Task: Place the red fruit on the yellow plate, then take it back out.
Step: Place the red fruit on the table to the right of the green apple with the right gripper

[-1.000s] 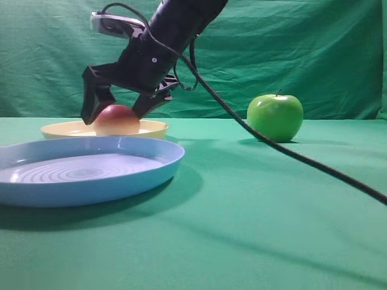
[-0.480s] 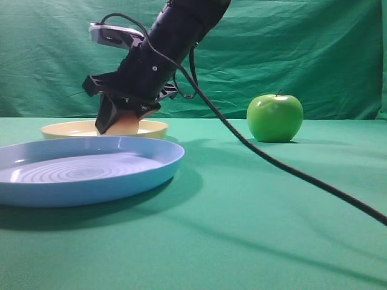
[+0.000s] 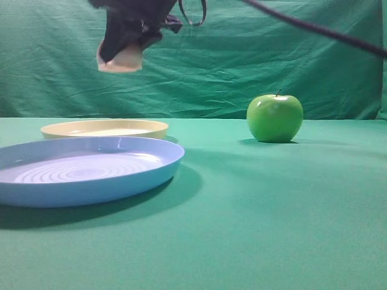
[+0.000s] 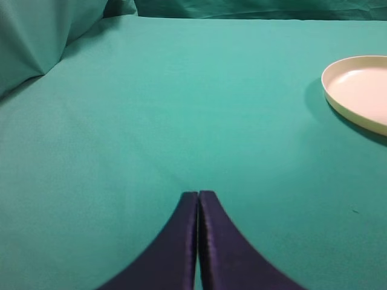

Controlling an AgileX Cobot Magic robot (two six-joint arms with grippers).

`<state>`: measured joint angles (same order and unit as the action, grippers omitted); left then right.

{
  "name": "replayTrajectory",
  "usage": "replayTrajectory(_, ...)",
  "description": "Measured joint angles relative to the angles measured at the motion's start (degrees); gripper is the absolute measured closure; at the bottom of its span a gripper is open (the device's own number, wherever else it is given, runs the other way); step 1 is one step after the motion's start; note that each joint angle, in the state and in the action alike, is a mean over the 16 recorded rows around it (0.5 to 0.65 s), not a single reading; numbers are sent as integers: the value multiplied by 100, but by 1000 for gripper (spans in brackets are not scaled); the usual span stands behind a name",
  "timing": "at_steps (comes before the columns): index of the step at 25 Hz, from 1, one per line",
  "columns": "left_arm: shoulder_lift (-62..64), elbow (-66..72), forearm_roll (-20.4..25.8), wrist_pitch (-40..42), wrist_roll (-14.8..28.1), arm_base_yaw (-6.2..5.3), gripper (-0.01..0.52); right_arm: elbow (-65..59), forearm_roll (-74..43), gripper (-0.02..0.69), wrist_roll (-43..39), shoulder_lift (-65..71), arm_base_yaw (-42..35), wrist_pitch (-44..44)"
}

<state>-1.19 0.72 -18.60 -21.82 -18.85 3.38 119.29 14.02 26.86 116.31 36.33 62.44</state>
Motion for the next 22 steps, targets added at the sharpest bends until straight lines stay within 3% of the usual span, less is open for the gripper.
replayTrajectory(10,0,0,0,0,0,0,514,-1693,-1196,473,-1082,-1671,-346,341)
replayTrajectory(22,0,0,0,0,-1,0,514,-5676,-932,473,-1388,-3574,-1308,-1469)
